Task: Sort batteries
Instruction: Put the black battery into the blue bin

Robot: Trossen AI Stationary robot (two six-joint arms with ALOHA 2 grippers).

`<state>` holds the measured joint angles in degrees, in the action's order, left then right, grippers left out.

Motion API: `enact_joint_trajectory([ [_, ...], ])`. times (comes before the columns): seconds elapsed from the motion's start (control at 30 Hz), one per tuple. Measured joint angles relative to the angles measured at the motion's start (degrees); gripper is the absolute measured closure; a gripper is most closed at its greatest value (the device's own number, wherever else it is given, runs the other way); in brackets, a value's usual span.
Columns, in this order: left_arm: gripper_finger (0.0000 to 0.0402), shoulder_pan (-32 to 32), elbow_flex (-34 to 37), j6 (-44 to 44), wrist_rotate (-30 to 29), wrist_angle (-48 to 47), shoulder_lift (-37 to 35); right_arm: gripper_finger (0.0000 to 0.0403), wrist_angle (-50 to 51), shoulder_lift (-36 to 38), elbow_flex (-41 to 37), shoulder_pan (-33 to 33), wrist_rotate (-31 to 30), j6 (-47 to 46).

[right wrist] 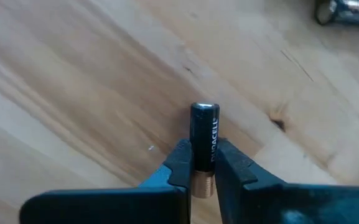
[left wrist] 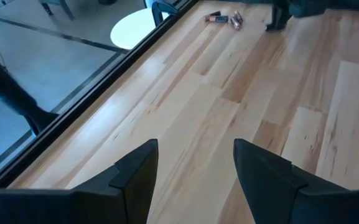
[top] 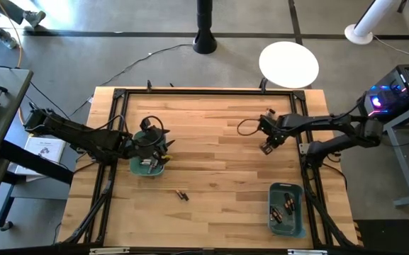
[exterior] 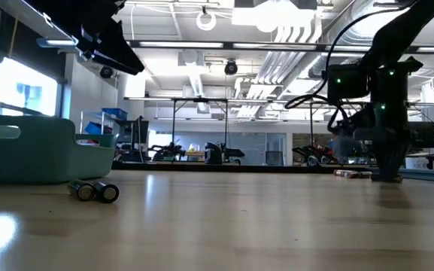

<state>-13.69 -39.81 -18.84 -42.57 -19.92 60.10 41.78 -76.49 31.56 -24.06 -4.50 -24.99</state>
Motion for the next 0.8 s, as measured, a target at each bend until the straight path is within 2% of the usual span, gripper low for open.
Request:
enact_joint_trajectory([
  [0.13,0.0202,0.0,0.0,0.0,0.0,0.9,0.0,0.0378,4.8,-0.1,5.2,6.3,2.6,-2.1],
  [0.2,0.0202,0.0,0.0,0.2,0.0,1.1,0.0,0.0382,7.9,0.0,8.6,10.4,1.4,-3.3],
  [0.3,0.0202,-0.4,0.0,1.0,0.0,1.8,0.0,0.0382,12.4,0.0,14.9,18.0,0.7,-5.5],
  [0.43,0.0202,-1.3,0.0,1.5,0.0,2.5,0.0,0.0382,20.0,0.1,23.9,29.6,0.5,-13.0],
  [0.63,0.0202,-3.0,0.0,3.2,-0.1,5.4,0.1,0.0382,23.7,0.1,32.3,49.5,5.8,-30.0],
  [0.8,0.0202,-3.9,0.0,7.5,-0.1,10.9,0.1,0.0382,19.8,0.1,32.0,67.5,7.0,-55.7],
])
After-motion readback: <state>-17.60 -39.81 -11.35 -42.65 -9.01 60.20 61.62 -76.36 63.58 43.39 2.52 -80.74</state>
